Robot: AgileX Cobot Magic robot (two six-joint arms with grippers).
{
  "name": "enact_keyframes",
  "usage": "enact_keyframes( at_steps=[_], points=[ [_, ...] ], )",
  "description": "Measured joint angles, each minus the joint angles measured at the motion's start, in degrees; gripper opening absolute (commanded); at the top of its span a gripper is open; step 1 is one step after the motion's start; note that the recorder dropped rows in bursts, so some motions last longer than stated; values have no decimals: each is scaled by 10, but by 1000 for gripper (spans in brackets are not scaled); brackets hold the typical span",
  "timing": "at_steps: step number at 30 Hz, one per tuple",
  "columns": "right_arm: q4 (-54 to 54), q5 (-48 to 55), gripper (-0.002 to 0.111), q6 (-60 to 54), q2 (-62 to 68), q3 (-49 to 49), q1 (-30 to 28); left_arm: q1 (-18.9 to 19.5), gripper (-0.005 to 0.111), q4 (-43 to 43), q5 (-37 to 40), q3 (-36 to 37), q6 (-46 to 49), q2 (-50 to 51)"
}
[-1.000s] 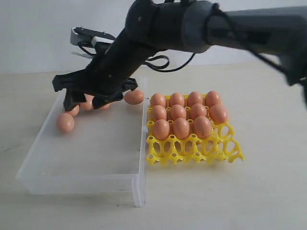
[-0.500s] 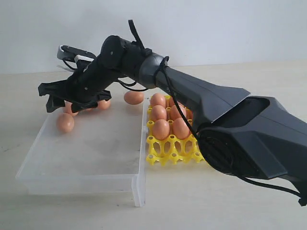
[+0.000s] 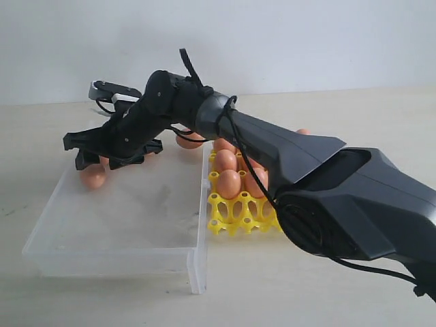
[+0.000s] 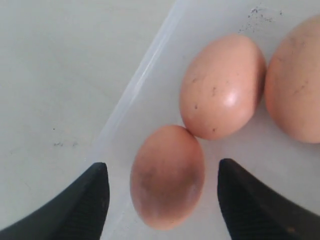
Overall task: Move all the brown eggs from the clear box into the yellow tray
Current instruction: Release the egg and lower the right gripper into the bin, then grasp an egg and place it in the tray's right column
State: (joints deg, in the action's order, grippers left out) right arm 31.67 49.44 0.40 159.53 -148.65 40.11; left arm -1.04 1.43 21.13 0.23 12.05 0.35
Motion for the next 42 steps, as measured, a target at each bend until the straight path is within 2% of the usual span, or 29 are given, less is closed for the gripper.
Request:
enact_keyframes(
  at_steps=[11, 14, 16, 21, 22, 29, 36, 42],
  points=[
    [0, -11, 60, -4, 7, 0, 7, 0, 0, 0, 0, 0, 0, 0],
    [0, -11, 57, -4, 14, 0, 10, 0, 0, 0, 0, 0, 0, 0],
    [-1, -11, 47, -4, 17, 0, 11, 0, 0, 0, 0, 0, 0, 0],
    [-3, -10, 2, -4, 18, 0, 11, 0, 0, 0, 0, 0, 0, 0],
    [-3, -7, 0, -4, 18, 0, 11, 0, 0, 0, 0, 0, 0, 0],
    [-70, 27, 0, -32, -3, 0, 12, 0, 0, 0, 0, 0, 0, 0],
    [-123, 55, 0, -76, -77, 0, 12, 0, 0, 0, 0, 0, 0, 0],
    [-148, 186, 0, -95, -109, 1, 15, 0, 0, 0, 0, 0, 0, 0]
  ],
)
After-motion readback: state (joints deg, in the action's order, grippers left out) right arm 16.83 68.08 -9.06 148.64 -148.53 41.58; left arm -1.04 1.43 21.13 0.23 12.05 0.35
